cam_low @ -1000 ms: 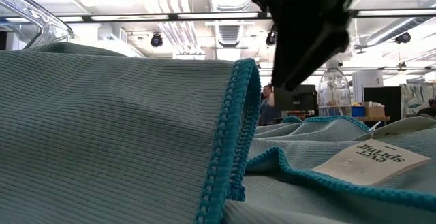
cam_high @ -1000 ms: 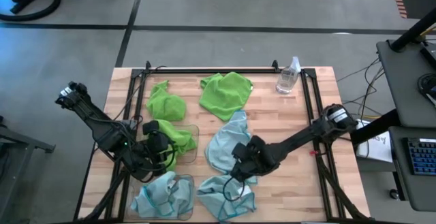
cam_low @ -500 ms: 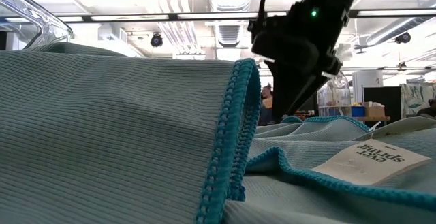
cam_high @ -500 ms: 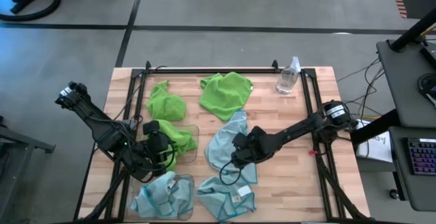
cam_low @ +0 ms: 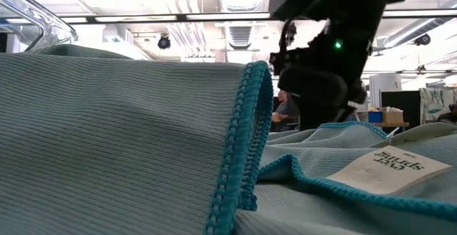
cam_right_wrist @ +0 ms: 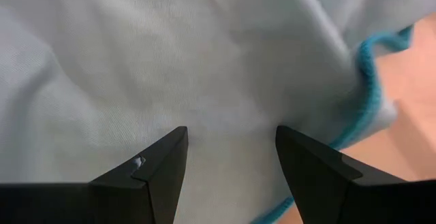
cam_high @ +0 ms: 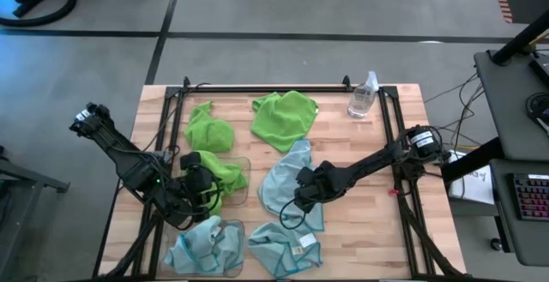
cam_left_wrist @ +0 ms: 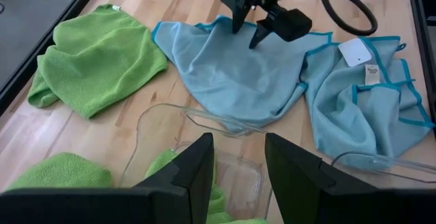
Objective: Sort microfiber towel by color & place in baskets
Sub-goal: Put the top blue microfiber cloth into the bottom transparent bin
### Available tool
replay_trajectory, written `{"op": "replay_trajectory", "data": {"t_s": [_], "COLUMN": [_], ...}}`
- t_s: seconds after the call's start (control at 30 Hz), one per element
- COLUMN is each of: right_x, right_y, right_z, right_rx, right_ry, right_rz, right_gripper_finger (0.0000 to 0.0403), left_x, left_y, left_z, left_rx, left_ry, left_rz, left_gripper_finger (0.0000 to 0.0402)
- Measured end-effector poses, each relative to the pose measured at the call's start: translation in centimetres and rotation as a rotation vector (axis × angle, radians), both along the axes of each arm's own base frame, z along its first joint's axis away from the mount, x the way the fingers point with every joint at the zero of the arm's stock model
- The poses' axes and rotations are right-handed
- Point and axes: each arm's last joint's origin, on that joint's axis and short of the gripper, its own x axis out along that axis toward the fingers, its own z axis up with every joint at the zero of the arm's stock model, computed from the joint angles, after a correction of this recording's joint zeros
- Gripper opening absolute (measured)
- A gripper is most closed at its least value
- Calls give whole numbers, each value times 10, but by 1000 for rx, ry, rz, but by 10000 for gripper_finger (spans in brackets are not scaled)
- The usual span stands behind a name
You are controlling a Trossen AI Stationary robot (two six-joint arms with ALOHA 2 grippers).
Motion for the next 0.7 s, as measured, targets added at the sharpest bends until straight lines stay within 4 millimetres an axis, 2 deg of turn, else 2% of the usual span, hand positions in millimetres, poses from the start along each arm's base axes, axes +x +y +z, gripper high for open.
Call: {"op": "replay_trajectory", "data": {"t_s": [0.2, 0.43, 0.57, 0.7], "right_x": [-4, -4, -2, 0], "right_y": [-2, -1, 0, 0], "right_z": [-11, -11, -9, -8], "right_rx": [44, 56, 62, 67], "right_ry": [-42, -43, -46, -54], "right_rz": [-18, -28, -15, -8], "right_gripper_finger": [219, 215, 180, 119], "left_x": [0, 0, 0, 0], "left_y": [0, 0, 0, 0], "left_z": [0, 0, 0, 0], "left_rx": [-5, -6, -6, -6], "left_ry": [-5, -6, -6, -5], "left_rz": [0, 0, 0, -1], "left_gripper_finger": [118, 118, 118, 118]}}
